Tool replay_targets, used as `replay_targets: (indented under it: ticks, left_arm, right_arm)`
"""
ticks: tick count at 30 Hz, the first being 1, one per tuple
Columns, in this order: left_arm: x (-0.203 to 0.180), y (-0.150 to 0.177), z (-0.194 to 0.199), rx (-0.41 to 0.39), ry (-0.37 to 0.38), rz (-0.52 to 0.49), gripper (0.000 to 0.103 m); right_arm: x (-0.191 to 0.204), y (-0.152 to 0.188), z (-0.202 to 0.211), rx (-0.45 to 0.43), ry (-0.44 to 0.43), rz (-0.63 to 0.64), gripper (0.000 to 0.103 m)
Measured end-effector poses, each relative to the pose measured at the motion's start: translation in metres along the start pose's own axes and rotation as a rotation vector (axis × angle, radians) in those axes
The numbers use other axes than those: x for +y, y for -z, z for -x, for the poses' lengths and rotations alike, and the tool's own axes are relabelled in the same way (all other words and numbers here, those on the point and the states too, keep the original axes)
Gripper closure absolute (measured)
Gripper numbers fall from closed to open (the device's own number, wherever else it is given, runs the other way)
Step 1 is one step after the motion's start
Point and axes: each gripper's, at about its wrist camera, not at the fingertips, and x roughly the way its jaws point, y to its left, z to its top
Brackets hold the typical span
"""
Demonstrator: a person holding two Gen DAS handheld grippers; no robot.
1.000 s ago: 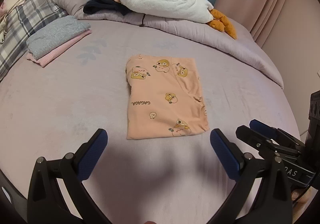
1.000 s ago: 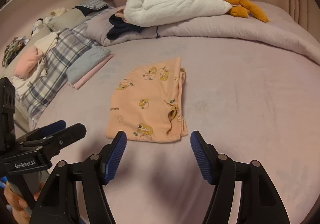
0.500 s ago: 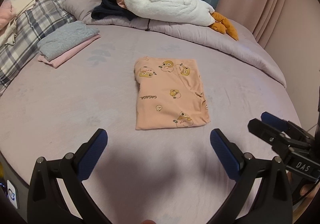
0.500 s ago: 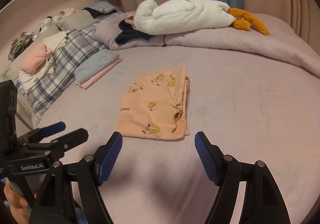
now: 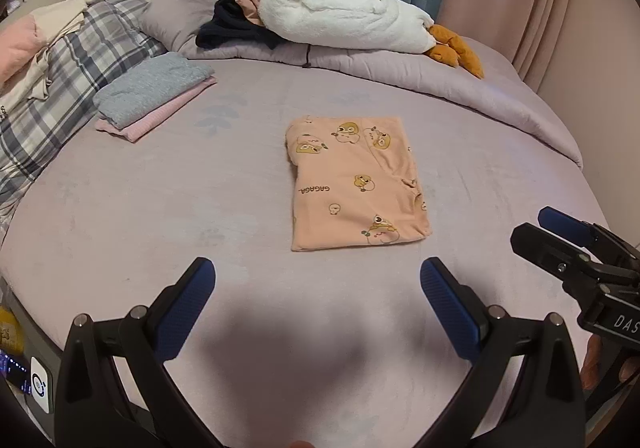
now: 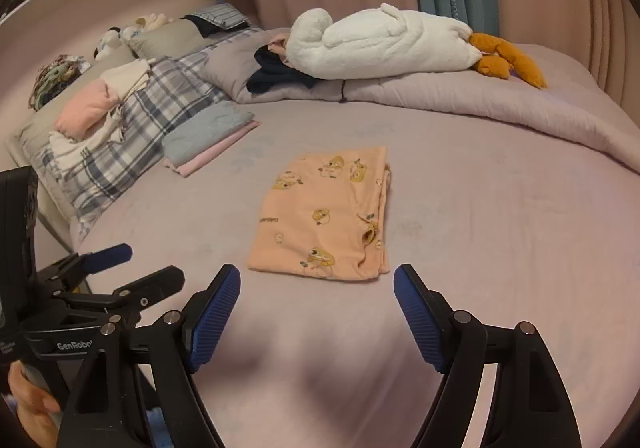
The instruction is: Fold small clothes
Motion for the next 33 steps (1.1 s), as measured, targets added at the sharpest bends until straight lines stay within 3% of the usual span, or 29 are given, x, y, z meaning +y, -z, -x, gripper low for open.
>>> replay_targets:
  ticks: [33]
  left_arm:
    - [0.0085,-0.0002,0.0082,-0.005,-0.024,0.005,0.000]
  right_arm:
    - [0.0095,-0.0082,0.0046,-0.010,-0.021,0.030,0.022]
